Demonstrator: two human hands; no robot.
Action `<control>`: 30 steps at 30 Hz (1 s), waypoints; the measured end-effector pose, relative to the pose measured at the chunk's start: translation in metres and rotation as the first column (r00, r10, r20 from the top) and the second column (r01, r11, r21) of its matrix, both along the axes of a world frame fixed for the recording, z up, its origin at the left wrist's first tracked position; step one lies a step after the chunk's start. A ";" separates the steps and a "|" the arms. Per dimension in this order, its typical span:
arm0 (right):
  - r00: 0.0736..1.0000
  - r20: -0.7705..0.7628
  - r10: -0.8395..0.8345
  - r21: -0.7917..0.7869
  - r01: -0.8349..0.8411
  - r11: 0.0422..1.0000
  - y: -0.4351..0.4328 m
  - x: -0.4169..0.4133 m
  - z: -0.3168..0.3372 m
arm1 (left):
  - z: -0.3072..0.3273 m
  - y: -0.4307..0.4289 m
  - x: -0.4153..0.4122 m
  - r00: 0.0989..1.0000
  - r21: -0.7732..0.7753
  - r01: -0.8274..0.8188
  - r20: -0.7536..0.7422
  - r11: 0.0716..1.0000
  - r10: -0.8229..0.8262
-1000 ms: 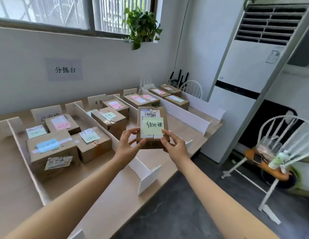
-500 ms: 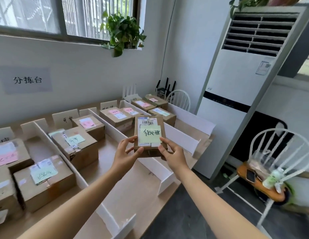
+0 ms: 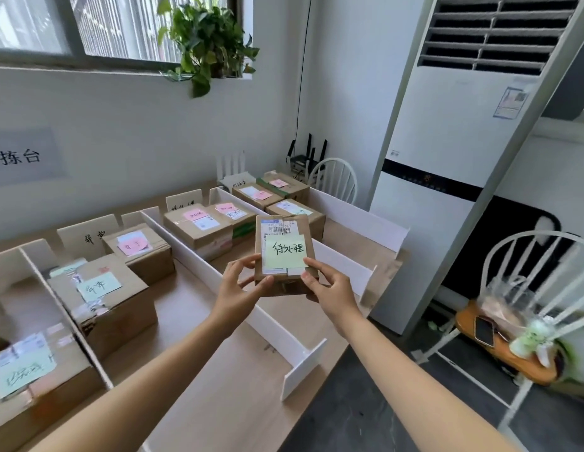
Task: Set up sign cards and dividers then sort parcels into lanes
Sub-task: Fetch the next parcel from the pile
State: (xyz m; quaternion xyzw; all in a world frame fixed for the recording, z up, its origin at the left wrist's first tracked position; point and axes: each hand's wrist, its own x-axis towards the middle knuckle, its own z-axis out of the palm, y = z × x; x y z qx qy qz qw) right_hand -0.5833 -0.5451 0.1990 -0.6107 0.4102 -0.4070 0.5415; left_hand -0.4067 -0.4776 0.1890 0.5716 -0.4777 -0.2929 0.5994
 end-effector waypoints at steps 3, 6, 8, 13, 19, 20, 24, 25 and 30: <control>1.000 0.024 0.015 0.021 -0.015 1.000 -0.026 -0.013 -0.001 | -0.002 -0.025 -0.013 1.000 -0.002 -0.016 -0.008 1.000 0.016; 0.999 0.037 0.033 0.027 -0.034 0.999 -0.059 -0.032 0.000 | -0.006 -0.058 -0.033 0.999 -0.006 -0.049 -0.020 0.999 0.049; 0.999 0.037 0.034 0.030 -0.035 0.999 -0.081 -0.045 0.002 | -0.006 -0.078 -0.047 0.998 -0.017 -0.062 -0.030 0.998 0.062; 0.998 0.030 0.063 0.024 -0.064 0.998 -0.143 -0.084 0.009 | -0.007 -0.136 -0.088 0.994 -0.041 -0.095 -0.053 0.995 0.093; 0.995 0.010 0.104 0.011 -0.104 0.995 -0.216 -0.132 0.018 | 0.001 -0.203 -0.141 0.989 -0.047 -0.129 -0.075 0.991 0.125; 0.994 0.023 0.109 0.022 -0.109 0.994 -0.226 -0.140 0.017 | 0.001 -0.212 -0.149 0.988 -0.043 -0.138 -0.078 0.990 0.134; 0.993 0.022 0.120 0.045 -0.121 0.992 -0.263 -0.165 0.010 | -0.004 -0.242 -0.179 0.983 -0.023 -0.159 -0.096 0.987 0.156; 0.993 0.017 0.121 0.051 -0.122 0.991 -0.271 -0.170 0.007 | -0.006 -0.247 -0.186 0.982 -0.020 -0.167 -0.092 0.986 0.164; 0.990 0.024 0.136 0.090 -0.137 0.986 -0.299 -0.182 -0.008 | -0.012 -0.272 -0.203 0.977 0.020 -0.200 -0.067 0.980 0.201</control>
